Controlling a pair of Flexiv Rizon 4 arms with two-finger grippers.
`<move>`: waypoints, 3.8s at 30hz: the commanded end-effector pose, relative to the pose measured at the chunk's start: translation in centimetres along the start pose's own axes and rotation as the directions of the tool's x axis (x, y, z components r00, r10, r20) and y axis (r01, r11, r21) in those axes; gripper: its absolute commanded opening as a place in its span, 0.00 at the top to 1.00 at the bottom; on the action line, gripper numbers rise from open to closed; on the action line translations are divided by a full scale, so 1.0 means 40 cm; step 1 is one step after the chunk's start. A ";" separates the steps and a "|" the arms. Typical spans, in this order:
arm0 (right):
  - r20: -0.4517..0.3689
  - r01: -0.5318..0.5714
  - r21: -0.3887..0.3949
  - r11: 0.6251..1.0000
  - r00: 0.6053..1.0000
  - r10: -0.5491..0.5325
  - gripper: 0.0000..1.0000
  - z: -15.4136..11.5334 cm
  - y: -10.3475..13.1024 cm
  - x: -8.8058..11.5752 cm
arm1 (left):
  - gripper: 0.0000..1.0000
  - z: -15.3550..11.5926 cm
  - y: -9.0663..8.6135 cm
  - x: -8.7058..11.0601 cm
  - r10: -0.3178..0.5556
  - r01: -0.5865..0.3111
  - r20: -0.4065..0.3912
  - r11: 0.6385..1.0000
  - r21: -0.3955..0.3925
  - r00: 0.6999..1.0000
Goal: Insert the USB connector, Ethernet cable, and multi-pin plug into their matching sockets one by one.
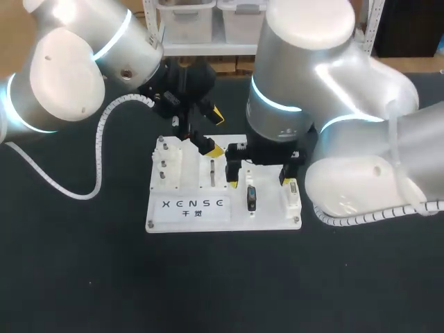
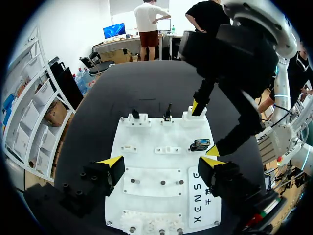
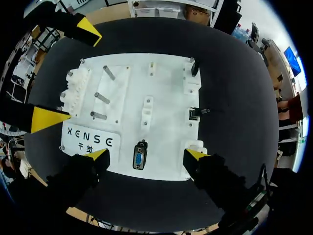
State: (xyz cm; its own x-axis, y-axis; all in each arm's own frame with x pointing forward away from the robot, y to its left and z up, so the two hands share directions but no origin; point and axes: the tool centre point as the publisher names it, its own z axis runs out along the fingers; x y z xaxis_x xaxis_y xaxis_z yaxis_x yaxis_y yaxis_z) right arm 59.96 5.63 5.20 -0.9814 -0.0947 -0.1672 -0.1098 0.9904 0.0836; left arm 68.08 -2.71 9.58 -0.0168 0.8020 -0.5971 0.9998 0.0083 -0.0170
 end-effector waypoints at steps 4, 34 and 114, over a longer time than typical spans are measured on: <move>-0.014 0.002 0.020 1.000 1.000 -0.002 0.00 0.047 0.014 0.015 | 0.00 0.001 0.003 -0.002 0.000 0.000 -0.004 1.000 0.002 1.000; -0.009 -0.056 0.038 0.998 0.998 0.057 0.75 0.115 0.020 0.022 | 0.00 0.001 0.003 -0.002 0.000 0.000 -0.004 1.000 0.002 1.000; 0.101 -0.076 0.117 0.990 0.993 0.064 1.00 -0.030 -0.165 0.021 | 0.00 0.001 0.003 -0.002 0.000 0.000 -0.004 1.000 0.002 1.000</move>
State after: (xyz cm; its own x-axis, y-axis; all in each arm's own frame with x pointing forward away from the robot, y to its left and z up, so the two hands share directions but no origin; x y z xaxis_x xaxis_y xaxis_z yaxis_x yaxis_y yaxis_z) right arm 59.88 -0.95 5.82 -0.9674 -0.0228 -0.2521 -0.0177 0.9996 -0.0226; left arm 68.08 -2.71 9.58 -0.0168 0.8020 -0.5971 0.9998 0.0083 -0.0170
